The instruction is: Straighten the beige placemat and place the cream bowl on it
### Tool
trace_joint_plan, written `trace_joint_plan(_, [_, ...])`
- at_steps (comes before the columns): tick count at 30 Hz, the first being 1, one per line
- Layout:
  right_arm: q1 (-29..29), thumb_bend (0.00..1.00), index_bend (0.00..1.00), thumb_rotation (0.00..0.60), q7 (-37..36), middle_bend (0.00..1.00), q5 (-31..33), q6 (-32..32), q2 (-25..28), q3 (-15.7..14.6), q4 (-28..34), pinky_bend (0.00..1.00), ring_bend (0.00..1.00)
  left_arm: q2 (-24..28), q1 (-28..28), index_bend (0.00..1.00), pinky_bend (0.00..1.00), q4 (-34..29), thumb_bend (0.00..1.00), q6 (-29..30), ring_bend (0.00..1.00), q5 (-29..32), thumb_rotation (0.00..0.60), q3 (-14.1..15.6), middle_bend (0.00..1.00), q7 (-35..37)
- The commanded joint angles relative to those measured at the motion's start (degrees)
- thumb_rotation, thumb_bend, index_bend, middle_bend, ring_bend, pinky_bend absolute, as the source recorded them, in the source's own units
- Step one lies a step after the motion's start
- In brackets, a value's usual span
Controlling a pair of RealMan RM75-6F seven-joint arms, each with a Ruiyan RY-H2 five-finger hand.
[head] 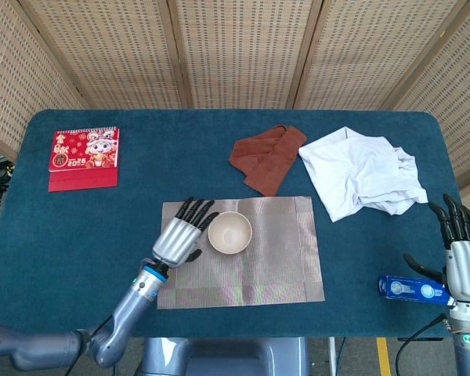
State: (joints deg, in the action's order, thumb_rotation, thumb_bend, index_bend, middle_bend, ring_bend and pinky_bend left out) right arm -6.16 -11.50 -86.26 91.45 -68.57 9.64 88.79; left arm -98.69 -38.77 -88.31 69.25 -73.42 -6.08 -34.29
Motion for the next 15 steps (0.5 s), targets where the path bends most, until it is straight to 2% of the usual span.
trace_joint_plan(1, [0.0,0.29,0.15,0.600,1.3,0.00,0.1,-0.6,0.1,-0.4,0.2,0.00,0.00,5.9,4.8,0.12,0.00,-4.0,0.20,5.0,0.00,0.0,0.600,1.9,0.00,-1.2])
trace_joint_plan(7, [-0.2,0.29,0.15,0.600,7.9,0.00,2.0,-3.1,0.7,-1.1,1.8,0.00,0.00,14.8,11.1,0.11,0.00,-8.8,0.20,10.7,0.00,-0.6,0.600,5.0,0.00,0.1])
trace_joint_plan(12, [-0.3,0.29,0.14,0.600,12.1,0.00,3.6,-4.6,1.1,-1.4,3.0,0.00,0.00,18.6,15.7,0.11,0.00,-10.6,0.20,15.0,0.00,-1.8,0.600,7.3,0.00,2.1])
trace_joint_plan(15, [-0.3,0.29,0.14,0.600,14.2,0.00,4.2,-5.2,1.6,-1.6,3.7,0.00,0.00,20.5,19.8,0.09,0.00,-11.1,0.20,19.6,0.00,-3.4,0.600,9.3,0.00,3.1])
